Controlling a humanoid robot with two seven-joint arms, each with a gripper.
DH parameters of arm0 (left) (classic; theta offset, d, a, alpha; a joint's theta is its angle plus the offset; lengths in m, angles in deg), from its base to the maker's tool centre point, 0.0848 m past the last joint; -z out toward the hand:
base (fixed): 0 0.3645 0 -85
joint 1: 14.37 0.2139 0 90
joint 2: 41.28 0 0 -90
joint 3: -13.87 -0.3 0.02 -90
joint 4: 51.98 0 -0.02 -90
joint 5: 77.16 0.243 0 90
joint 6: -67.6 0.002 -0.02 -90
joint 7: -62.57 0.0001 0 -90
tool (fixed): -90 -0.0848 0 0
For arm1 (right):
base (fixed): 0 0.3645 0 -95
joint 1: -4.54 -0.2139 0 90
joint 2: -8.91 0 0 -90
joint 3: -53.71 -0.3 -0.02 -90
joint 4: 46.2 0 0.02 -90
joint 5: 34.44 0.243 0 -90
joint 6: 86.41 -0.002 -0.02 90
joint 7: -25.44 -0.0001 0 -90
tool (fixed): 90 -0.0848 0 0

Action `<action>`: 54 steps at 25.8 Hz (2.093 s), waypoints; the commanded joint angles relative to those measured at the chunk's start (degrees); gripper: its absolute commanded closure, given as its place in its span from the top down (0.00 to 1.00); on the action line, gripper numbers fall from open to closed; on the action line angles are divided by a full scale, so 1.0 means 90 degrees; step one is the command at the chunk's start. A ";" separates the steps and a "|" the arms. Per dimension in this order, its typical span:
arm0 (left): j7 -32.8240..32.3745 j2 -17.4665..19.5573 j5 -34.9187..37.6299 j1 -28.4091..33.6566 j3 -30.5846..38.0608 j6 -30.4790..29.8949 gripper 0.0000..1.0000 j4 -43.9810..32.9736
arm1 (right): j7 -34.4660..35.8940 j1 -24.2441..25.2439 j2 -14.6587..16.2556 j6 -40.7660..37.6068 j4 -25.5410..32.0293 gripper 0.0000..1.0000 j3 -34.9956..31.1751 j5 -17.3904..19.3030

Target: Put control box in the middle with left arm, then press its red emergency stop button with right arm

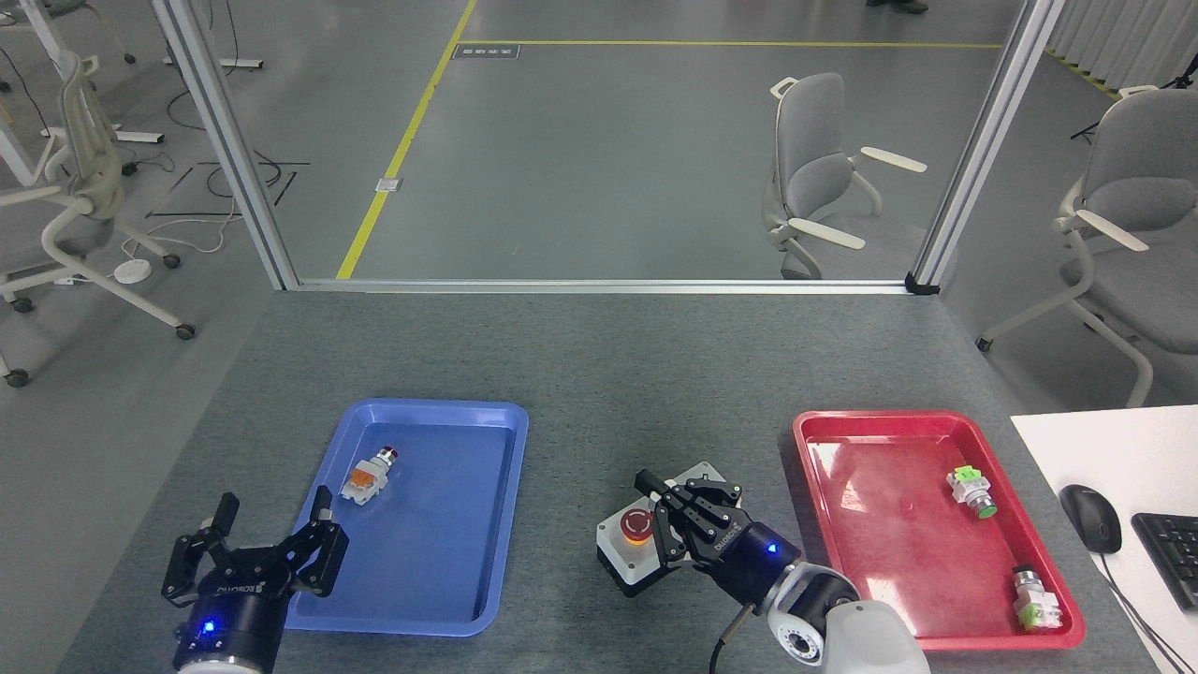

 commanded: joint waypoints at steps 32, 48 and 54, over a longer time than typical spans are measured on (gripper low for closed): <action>0.0098 -0.0106 -0.0275 -0.0320 0.0296 -0.0054 0.99 0.0496 | 0.0164 -0.0122 -0.0245 0.0741 -0.0922 0.22 0.0043 0.0054; 0.0098 -0.0096 -0.0265 -0.0320 0.0316 -0.0093 0.99 0.0477 | 0.0672 0.0015 0.0604 0.2284 0.0005 0.99 -0.1881 0.1070; 0.0089 -0.0096 -0.0275 -0.0320 0.0316 -0.0093 0.99 0.0477 | 0.0662 0.0640 0.0185 0.3417 0.0797 0.99 -0.2330 -0.0746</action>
